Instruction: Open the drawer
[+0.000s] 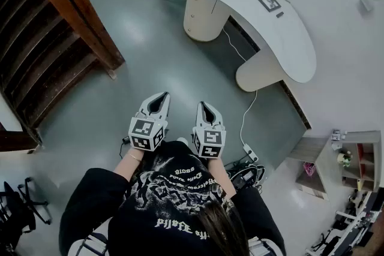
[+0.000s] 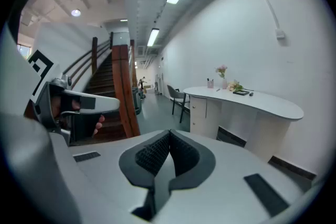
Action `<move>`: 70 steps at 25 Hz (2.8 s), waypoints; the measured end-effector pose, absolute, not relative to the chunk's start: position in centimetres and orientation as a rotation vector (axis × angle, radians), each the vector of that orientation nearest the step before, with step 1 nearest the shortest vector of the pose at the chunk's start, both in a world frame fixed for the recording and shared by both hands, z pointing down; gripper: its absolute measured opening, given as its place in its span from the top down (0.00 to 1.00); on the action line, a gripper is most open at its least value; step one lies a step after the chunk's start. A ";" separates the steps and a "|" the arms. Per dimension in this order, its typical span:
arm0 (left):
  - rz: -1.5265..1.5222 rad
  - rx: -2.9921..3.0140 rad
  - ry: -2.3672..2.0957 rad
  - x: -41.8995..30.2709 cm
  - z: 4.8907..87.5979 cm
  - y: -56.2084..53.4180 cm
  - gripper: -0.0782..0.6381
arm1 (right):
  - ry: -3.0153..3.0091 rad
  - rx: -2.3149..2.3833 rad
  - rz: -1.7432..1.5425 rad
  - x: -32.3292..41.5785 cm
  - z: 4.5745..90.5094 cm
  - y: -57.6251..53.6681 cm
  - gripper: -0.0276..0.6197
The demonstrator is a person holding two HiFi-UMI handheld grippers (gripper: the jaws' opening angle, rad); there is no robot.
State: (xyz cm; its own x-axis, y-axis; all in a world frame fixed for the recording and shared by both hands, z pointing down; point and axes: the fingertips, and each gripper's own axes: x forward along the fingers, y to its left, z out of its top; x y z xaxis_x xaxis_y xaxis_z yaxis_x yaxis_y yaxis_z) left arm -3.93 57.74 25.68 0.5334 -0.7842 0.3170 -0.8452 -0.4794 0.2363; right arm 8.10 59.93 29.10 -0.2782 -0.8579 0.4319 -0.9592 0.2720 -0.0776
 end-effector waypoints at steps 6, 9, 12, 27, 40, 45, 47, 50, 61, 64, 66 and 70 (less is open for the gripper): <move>0.227 2.408 -1.375 -2.7 25.8 59.3 0.85 | -2.305 1.706 0.490 10.2 28.6 60.8 0.92; 0.223 2.416 -1.399 -2.4 26.0 59.8 0.85 | -2.308 1.714 0.482 11.0 28.9 60.8 0.92; 0.210 2.400 -1.406 -2.5 26.5 60.0 0.85 | -2.312 1.728 0.513 11.5 29.3 60.9 0.92; 0.237 2.453 -1.297 -5.9 27.7 47.2 0.85 | -2.231 1.780 0.519 8.2 29.9 49.8 0.92; 0.221 2.559 -1.089 -6.9 27.0 35.1 0.85 | -2.149 1.827 0.510 4.5 30.3 38.5 0.92; 0.250 2.581 -1.045 -8.3 27.4 32.5 0.85 | -2.142 1.844 0.521 2.3 30.4 36.2 0.92; 0.249 2.580 -1.017 -9.0 27.8 31.7 0.85 | -2.127 1.853 0.525 1.4 30.7 35.7 0.92; 0.251 2.569 -0.983 -9.8 28.5 30.6 0.85 | -2.096 1.854 0.519 0.5 31.0 35.2 0.92; 0.257 2.558 -0.984 -10.4 29.2 28.3 0.85 | -2.017 2.019 0.586 3.7 30.8 33.6 0.92; 0.273 2.563 -1.018 -10.4 29.2 27.7 0.85 | -2.046 1.999 0.590 3.7 30.9 32.7 0.92; 0.274 2.562 -1.048 -10.3 29.2 26.9 0.85 | -2.075 1.972 0.582 3.7 31.0 31.6 0.92; 0.269 2.531 -1.127 -10.7 29.5 25.2 0.85 | -2.127 1.921 0.580 3.8 31.7 29.0 0.92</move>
